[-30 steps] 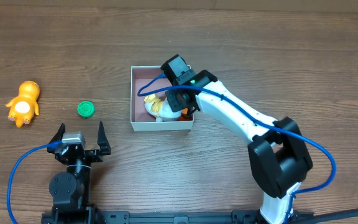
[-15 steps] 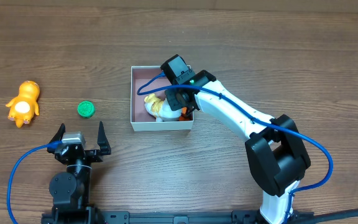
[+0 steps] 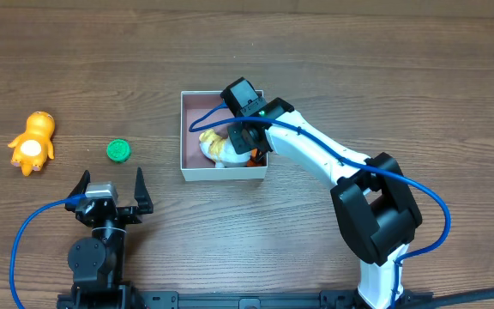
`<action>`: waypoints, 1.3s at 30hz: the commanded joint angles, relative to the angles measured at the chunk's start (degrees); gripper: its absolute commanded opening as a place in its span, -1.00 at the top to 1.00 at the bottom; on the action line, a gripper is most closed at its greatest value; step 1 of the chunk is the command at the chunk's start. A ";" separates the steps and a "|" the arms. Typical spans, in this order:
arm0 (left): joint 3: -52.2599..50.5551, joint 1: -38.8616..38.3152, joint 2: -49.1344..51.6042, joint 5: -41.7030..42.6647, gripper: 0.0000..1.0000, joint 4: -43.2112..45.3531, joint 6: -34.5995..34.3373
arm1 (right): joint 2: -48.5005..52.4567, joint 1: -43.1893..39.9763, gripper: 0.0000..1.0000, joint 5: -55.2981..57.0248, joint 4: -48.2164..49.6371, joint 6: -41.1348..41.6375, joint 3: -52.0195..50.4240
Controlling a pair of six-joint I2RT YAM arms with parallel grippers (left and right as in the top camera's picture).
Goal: Pack container
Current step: 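Open the right gripper and release the duck inside the box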
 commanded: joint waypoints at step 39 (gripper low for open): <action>-0.17 0.24 -0.59 -0.37 -1.00 0.04 1.25 | 0.52 -0.59 0.92 12.57 1.20 -4.20 0.81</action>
